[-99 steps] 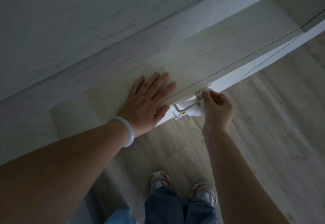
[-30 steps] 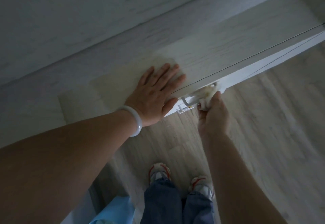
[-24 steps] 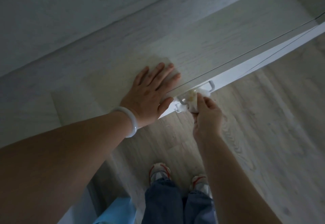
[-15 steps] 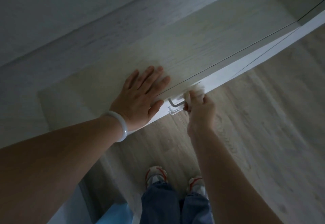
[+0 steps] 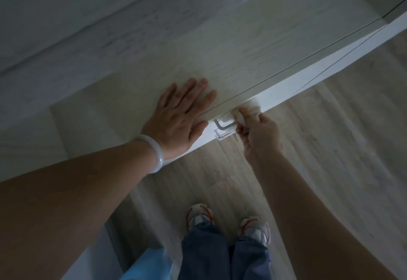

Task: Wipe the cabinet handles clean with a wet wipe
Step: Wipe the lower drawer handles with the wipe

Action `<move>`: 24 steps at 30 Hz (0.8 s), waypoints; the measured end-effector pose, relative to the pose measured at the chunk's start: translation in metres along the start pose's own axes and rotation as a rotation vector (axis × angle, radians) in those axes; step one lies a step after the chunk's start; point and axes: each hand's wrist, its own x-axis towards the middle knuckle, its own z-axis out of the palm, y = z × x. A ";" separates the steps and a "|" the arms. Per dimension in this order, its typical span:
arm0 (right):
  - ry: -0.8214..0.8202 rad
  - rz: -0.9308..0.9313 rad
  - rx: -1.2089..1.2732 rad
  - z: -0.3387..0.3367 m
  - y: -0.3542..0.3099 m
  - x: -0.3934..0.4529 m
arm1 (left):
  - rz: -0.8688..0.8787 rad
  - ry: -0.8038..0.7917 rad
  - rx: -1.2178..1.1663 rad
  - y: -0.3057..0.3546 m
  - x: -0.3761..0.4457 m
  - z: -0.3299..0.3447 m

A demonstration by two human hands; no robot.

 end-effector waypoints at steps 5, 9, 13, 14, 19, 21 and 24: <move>0.071 -0.033 0.060 -0.007 -0.022 0.015 | 0.001 0.000 0.003 0.000 0.000 0.000; 0.053 0.052 0.101 0.009 0.002 -0.004 | -0.001 -0.010 0.006 -0.001 0.000 0.002; 0.079 0.050 0.108 0.007 -0.008 -0.006 | -0.002 -0.003 0.006 -0.001 0.000 0.002; 0.103 0.018 0.127 0.002 -0.014 0.000 | -0.002 -0.004 0.008 -0.001 0.000 0.002; 0.137 -0.121 0.012 0.007 0.003 0.004 | -0.003 -0.010 0.011 -0.001 0.000 0.002; 0.089 -0.070 -0.008 0.011 0.013 -0.007 | -0.006 -0.008 0.010 -0.001 0.000 0.003; 0.049 -0.041 -0.016 0.002 -0.001 -0.006 | -0.003 0.006 0.004 -0.001 0.000 0.002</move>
